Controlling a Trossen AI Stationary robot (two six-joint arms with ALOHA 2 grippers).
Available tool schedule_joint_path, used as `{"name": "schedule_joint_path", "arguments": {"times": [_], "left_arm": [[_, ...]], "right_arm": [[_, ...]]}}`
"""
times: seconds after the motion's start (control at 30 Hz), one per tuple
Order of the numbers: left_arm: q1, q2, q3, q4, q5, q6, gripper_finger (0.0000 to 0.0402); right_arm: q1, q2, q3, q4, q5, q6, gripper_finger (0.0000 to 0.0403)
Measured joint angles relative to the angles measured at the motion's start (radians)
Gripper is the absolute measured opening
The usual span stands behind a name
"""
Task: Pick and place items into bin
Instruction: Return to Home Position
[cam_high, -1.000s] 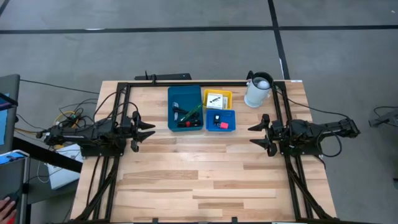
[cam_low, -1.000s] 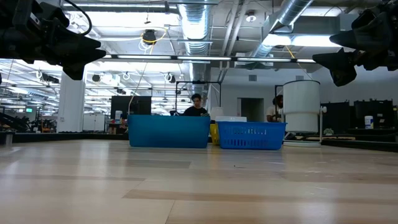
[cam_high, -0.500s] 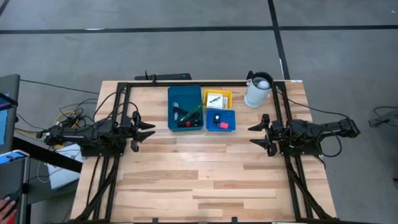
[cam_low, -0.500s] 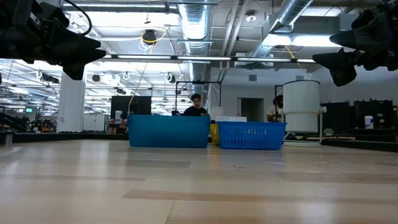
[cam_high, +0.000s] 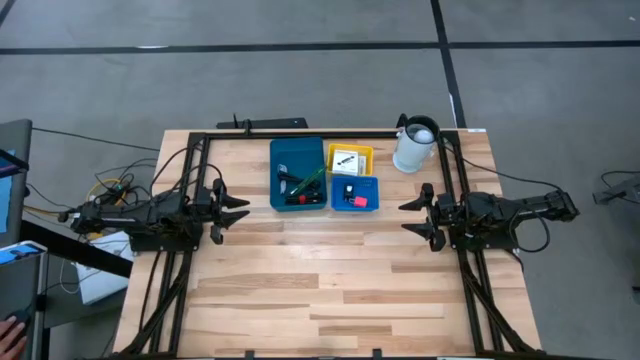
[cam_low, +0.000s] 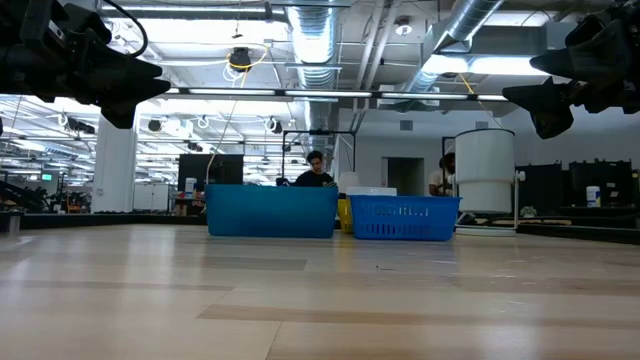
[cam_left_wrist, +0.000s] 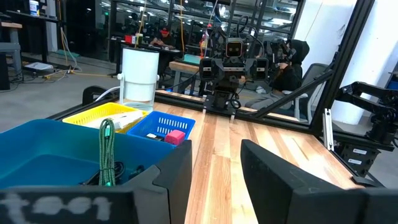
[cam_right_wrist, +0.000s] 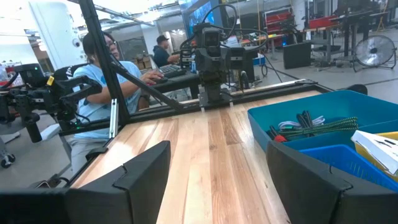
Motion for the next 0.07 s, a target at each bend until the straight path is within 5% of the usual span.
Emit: {"name": "schedule_joint_path", "arguments": {"times": [0.07], "left_arm": [[0.0,0.0,0.0,0.0,0.0,0.0,0.0126]], "right_arm": [[0.0,0.0,0.0,0.0,0.0,0.0,0.026]]}}
